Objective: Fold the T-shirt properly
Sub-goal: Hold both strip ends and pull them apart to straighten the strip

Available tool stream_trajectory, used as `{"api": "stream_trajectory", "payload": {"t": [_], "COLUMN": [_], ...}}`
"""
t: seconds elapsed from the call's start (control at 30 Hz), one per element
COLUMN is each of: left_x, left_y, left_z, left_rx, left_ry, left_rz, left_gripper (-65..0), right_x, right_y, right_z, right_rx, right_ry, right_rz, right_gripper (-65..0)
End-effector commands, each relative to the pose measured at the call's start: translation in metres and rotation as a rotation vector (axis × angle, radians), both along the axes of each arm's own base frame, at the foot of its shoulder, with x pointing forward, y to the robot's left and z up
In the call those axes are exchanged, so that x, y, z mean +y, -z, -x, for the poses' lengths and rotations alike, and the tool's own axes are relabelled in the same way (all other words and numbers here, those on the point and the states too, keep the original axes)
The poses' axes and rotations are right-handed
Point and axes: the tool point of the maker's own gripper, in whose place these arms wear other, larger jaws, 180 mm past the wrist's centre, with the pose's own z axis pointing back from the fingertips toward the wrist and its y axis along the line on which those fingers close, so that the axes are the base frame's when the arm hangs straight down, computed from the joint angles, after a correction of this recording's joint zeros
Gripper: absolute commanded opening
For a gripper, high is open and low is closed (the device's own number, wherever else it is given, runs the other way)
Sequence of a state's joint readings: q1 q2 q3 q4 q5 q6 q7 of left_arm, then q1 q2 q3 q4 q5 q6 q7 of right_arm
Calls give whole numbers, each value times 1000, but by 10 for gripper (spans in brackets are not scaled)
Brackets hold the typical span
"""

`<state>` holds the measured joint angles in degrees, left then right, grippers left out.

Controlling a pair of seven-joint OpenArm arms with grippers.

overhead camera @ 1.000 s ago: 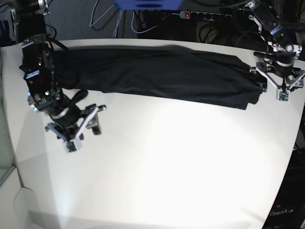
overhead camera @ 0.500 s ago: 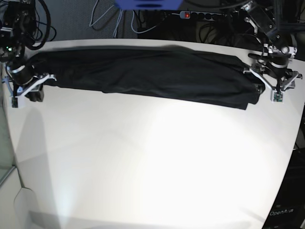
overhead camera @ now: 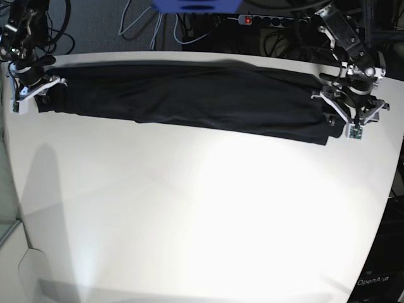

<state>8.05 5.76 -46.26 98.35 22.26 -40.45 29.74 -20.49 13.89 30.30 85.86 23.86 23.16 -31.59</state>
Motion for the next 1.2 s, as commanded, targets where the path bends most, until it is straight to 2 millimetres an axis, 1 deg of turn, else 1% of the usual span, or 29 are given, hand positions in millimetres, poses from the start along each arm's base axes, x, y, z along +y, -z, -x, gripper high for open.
{"api": "stream_trajectory", "payload": {"t": [0.0, 0.13, 0.27, 0.37, 0.47, 0.57, 0.63, 0.7, 0.8, 0.83, 0.97, 1.0, 1.13, 1.17], "left_x": [0, -6, -9, -11, -13, -15, -16, -17, -17, -17, -12, -10, 6, 9], "left_y": [-10, 5, 20, 29, 34, 41, 44, 44, 43, 42, 28, 25, 13, 12], "left_z": [-8, -6, -3, 0, -1, -3, -1, -1, 0, 1, -3, -3, 1, 1], "left_rx": [-42, -11, 20, 38, 46, 57, 66, 67, 64, 61, 31, 24, -2, -7], "left_ry": [8, 12, 11, 11, 11, 8, 6, 5, 3, 2, -1, -2, -46, -55], "left_rz": [-11, 24, 52, 71, 87, 106, 112, 116, 114, 112, 86, 78, 50, 48], "left_gripper": [-280, -280, -280, -280, -280, -280, -280, -280, -279, -277, -275, -275, -275, -275], "right_x": [-5, -11, -5, 4, 5, -2, 2, -3, -5, -10, -17, -20, -23, -21], "right_y": [-1, 20, 37, 42, 47, 45, 45, 43, 41, 41, 42, 39, 38, 40], "right_z": [0, 1, -2, -14, -23, -32, -43, -49, -59, -61, -70, -71, -76, -76], "right_rx": [-5, 13, 35, 22, 22, 17, 11, 15, 6, 10, 9, 6, 21, 29], "right_ry": [-2, 41, 36, 14, 24, 28, 10, 0, -2, 3, 19, 19, -3, -10], "right_rz": [9, -31, -61, -78, -94, -90, -95, -83, -84, -79, -85, -78, -29, -20], "right_gripper": [-559, -559, -559, -559, -559, -559, -559, -559, -559, -559, -559, -559, -559, -559]}}
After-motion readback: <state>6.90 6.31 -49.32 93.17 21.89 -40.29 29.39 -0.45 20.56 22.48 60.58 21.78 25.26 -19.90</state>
